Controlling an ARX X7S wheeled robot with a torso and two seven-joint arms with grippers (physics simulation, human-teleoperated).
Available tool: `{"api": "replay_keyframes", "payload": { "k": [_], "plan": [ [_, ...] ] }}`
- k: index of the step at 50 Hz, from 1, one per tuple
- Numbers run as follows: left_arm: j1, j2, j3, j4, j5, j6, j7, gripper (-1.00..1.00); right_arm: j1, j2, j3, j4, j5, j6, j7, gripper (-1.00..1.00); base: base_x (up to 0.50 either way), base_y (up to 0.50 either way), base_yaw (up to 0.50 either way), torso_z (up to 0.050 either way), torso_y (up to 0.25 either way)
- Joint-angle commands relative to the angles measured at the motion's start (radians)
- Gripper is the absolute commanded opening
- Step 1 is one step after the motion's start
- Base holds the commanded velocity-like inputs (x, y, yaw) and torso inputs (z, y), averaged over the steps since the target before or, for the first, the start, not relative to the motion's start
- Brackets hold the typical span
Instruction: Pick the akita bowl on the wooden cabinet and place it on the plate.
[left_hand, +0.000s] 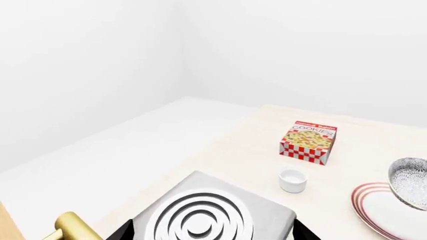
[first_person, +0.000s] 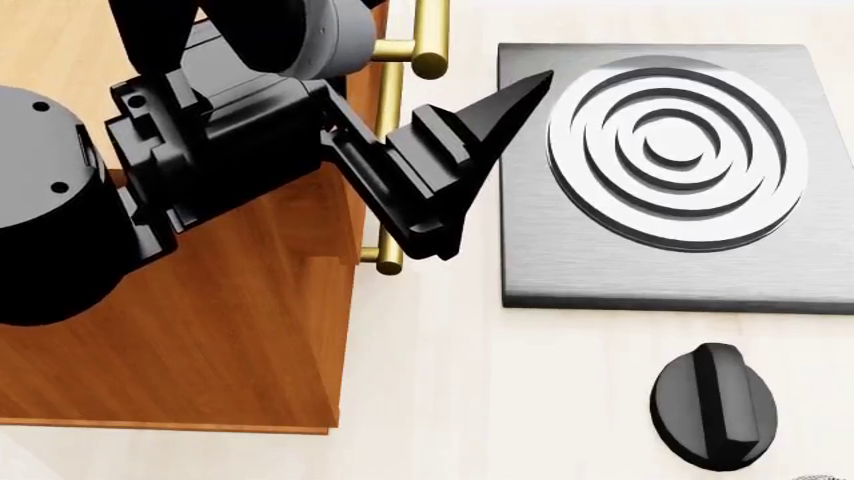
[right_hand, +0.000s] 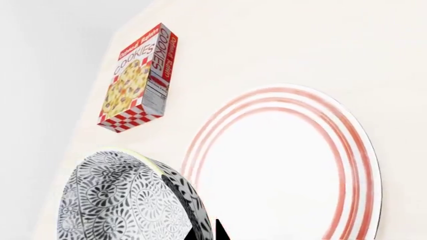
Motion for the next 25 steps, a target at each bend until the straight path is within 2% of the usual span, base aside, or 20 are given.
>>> {"api": "replay_keyframes", "payload": {
  "k": [1,25],
  "plan": [
    [0.008,0.0,0.006,-0.006,0.005,0.001,0.003,1.0,0.008,-0.006,-0.009,0.052,-0.022,0.007,-0.029,-1.0,0.0,0.0,0.0,0.0,0.0],
    [0.024,-0.007,0.008,-0.014,0.013,0.008,0.01,1.0,0.132,0.076,-0.115,0.141,-0.053,0.077,-0.016,-1.0,0.0,0.0,0.0,0.0,0.0]
  ]
}}
